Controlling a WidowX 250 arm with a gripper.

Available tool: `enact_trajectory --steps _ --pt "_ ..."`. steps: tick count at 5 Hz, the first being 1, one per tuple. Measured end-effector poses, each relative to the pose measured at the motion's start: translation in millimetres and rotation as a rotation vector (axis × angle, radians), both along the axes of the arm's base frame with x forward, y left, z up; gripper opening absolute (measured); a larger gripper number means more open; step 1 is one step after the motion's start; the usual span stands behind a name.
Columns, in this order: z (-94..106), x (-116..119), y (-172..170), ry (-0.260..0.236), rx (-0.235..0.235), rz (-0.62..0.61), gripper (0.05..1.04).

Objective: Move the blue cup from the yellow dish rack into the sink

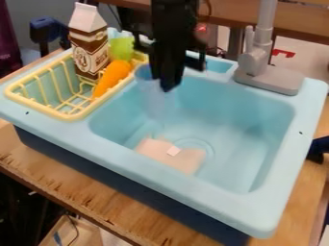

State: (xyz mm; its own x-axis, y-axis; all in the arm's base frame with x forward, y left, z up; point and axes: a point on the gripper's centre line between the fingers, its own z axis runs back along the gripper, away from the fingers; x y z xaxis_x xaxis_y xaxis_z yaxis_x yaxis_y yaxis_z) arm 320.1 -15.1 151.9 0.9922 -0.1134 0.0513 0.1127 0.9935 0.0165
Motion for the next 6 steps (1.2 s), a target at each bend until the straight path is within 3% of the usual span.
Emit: enact_trajectory --steps 1,2,3,4,5,6 --pt "-24.3 15 -2 0.022 0.004 0.02 0.083" --pt "-26.2 21 -6 0.018 0.018 0.021 0.102" --pt "-25.8 20 -8 0.019 0.037 0.033 0.285" --pt "-14.6 20 -6 0.006 0.052 0.069 0.558" --pt "18.3 15 -2 -0.055 0.067 0.104 0.852" --pt "45.9 -3 0 -0.068 0.119 0.121 1.006"
